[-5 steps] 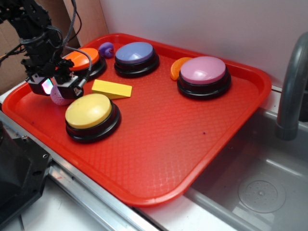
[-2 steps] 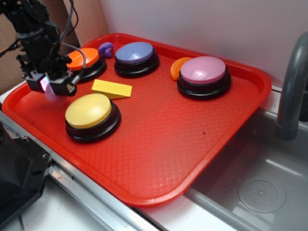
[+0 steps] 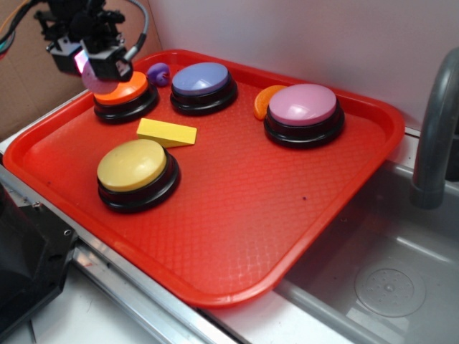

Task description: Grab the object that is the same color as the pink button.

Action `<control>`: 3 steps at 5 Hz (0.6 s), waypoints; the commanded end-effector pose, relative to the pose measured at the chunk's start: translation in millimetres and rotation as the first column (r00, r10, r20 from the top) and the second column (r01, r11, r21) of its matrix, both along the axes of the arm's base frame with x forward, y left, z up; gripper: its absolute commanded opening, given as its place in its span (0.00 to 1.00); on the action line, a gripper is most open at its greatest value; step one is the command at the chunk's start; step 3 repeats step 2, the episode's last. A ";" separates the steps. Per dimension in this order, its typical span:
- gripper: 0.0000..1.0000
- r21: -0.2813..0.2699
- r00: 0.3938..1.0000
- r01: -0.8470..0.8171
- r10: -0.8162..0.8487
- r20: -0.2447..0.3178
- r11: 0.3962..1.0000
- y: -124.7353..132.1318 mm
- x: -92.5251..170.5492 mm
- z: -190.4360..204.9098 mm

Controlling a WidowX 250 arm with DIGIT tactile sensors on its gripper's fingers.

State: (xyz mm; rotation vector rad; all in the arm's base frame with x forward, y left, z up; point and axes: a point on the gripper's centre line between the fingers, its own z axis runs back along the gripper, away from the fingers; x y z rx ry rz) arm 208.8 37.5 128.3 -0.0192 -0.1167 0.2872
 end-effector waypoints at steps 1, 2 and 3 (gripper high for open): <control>0.00 0.022 0.981 0.149 -0.151 0.124 0.989 -38.9 20.9 68.7; 0.00 0.035 0.978 0.192 -0.194 0.074 0.981 -42.8 27.5 67.8; 0.00 0.035 0.978 0.192 -0.194 0.074 0.981 -42.8 27.5 67.8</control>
